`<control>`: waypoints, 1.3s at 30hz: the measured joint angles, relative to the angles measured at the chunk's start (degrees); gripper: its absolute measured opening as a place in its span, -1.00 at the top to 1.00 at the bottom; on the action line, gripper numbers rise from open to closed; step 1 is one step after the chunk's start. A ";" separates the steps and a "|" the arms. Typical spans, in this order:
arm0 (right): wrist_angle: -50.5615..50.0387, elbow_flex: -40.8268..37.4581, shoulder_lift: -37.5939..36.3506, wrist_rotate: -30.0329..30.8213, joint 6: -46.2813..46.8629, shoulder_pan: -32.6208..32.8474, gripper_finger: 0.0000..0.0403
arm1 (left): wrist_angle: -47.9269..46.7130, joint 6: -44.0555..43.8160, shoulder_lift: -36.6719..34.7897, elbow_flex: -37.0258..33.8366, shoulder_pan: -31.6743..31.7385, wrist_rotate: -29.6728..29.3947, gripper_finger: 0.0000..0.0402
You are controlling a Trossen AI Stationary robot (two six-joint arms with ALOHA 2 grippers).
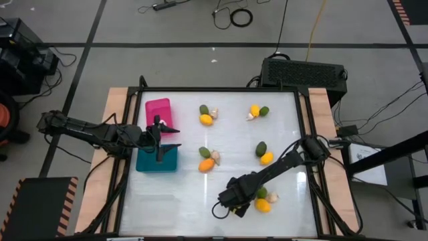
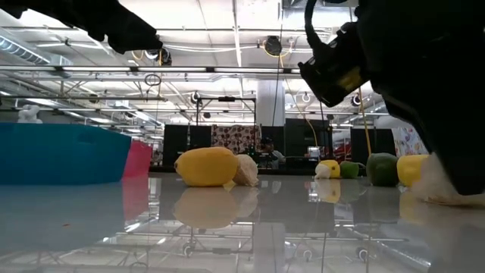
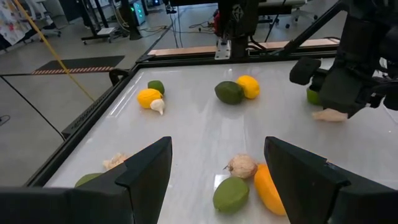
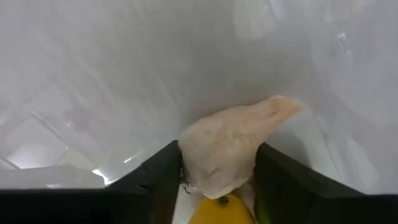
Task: Sort produce into baskets
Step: Put the white garlic into the pink bin
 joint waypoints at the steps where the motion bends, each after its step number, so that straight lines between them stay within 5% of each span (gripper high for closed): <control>1: -0.01 0.00 0.00 0.00 -0.39 -0.24 0.23 | 0.00 0.00 0.00 0.00 0.00 0.00 -0.31; 7: -3.16 1.59 0.00 0.12 -3.24 -1.56 0.50 | 0.02 0.11 0.00 0.00 0.00 0.00 -0.31; 17: -9.70 9.46 0.00 4.78 -6.98 -2.28 0.40 | 0.02 0.11 0.00 0.00 0.01 -0.02 -0.31; 27: -0.68 13.90 0.00 25.83 -17.37 -3.67 0.39 | -1.95 2.39 -0.23 0.00 0.00 -1.41 -0.31; 32: 13.97 13.90 0.00 38.10 -31.69 -6.43 0.39 | -4.86 1.79 -1.80 0.00 0.02 -15.28 -0.31; 39: 40.72 13.90 0.00 38.81 -51.47 -13.78 0.39 | -7.39 0.13 -2.34 0.02 4.37 -37.63 -0.31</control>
